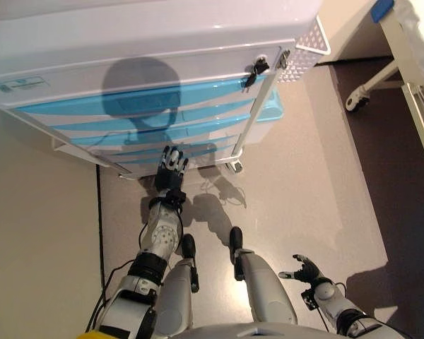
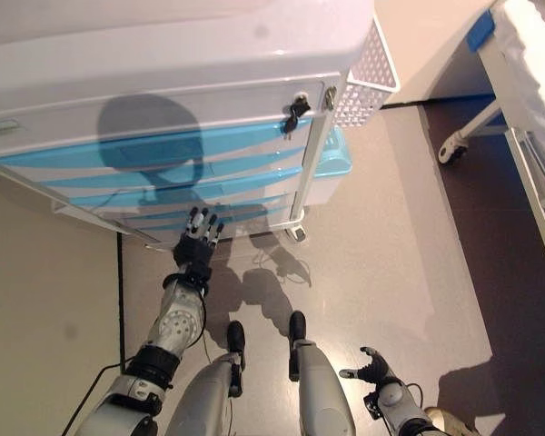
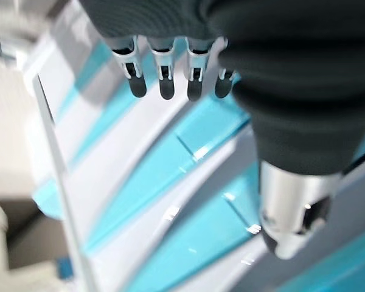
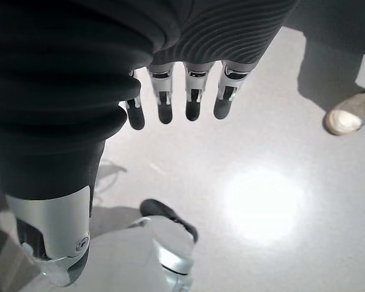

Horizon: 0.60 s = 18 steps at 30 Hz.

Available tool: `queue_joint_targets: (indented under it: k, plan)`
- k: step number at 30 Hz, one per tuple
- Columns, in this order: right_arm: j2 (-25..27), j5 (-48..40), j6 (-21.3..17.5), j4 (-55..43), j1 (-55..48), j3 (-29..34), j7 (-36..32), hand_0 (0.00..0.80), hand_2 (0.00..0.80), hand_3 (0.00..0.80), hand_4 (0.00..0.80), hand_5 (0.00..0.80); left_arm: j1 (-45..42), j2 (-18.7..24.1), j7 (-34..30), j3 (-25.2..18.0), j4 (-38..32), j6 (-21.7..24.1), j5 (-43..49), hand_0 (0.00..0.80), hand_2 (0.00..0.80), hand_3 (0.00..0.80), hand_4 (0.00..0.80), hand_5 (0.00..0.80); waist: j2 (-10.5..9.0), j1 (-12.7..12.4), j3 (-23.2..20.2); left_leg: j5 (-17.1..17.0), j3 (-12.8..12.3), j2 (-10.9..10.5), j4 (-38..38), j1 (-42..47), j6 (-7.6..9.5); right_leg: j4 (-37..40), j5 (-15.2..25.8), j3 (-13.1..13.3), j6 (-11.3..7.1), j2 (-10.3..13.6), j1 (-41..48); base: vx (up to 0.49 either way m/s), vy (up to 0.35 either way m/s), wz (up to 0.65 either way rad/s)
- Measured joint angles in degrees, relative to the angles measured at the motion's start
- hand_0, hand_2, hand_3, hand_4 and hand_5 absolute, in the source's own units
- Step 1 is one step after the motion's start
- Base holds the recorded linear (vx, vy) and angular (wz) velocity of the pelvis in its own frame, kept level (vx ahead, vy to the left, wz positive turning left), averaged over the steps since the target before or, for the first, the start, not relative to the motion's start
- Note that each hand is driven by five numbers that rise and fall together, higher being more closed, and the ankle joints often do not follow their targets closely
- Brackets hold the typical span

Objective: Open the drawer and pick up the medicine

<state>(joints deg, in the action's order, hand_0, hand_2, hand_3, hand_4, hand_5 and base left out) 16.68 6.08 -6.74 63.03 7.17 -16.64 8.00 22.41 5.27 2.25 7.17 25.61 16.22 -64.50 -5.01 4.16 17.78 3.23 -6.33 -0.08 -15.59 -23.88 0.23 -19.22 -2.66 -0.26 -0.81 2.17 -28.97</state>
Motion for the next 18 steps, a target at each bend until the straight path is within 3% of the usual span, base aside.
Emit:
queue_joint_targets:
  k: [7, 14, 18]
  plan:
    - [-0.1, -0.7, -0.4, -0.4, 0.4, -2.1, -0.1, 0.0, 0.0, 0.0, 0.0, 0.0, 3.8, -0.8, 0.3, -1.8, -0.1, 2.3, -8.7, 0.0, 0.0, 0.0, 0.0, 0.0, -1.85, 1.5, 0.0, 3.7, -1.4, 1.9, -7.1, -5.4, 0.02, -2.1, -0.1, 1.4, 0.12, -1.4, -4.0, 0.025, -0.006, -0.15]
    - [-0.1, -1.2, -0.6, -0.2, 0.3, -2.3, -1.0, 0.0, 0.0, 0.0, 0.0, 0.0, 6.3, -0.3, 1.6, -3.3, 0.0, 4.4, -10.8, 0.0, 0.0, 0.0, 0.0, 0.0, -3.24, 2.6, -0.8, 4.3, -1.0, 2.6, -10.4, -9.8, -0.28, -3.8, -0.1, 1.3, 0.16, -1.9, -7.5, -0.002, -0.03, -0.02]
    - [-0.2, -1.2, -0.9, -0.2, 0.3, -3.3, -1.2, 0.0, 0.0, 0.0, 0.0, 0.0, 6.4, 0.3, 2.0, -3.9, 0.3, 4.9, -12.0, 0.0, 0.0, 0.0, 0.0, 0.0, -5.15, 3.0, -2.4, 4.8, -1.3, 3.0, -11.3, -10.9, -0.34, -3.7, -0.1, 1.4, 0.15, -2.1, -8.6, 0.01, -0.029, -0.06]
